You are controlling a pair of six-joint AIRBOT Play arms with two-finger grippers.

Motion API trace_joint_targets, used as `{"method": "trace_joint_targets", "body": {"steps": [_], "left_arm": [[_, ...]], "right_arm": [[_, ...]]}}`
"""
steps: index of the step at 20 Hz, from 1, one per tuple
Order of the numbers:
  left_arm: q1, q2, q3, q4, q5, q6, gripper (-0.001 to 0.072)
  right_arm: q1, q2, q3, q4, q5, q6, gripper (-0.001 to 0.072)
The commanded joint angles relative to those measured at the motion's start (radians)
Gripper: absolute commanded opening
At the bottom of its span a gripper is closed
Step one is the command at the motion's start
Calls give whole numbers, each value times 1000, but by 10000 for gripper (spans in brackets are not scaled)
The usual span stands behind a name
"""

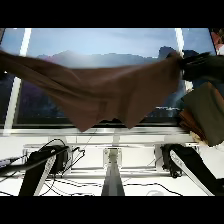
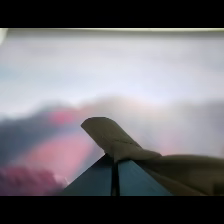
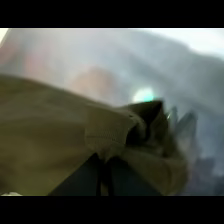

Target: Fold the clothes and pants, and hang the long-sleeved shirts on hangers.

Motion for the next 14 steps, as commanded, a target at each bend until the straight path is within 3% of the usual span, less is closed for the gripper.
{"method": "trace_joint_targets", "body": {"steps": [1,6,7,9,14], "left_arm": [[-19,-93,-236,-90,-52,42,13],[-82,-130,-488,-105,13,53,14],[-93,-130,-513,-116,14,52,14],[-117,-130,-535,-121,15,52,14],[-143,-130,-536,-131,45,52,15]], "right_arm": [[1,-97,-164,13,16,-1,17],[1,-216,-390,-13,-78,0,22],[0,-235,-409,-14,-117,0,116],[1,-258,-412,-7,-169,1,517],[0,-261,-412,-48,-185,17,527]]}}
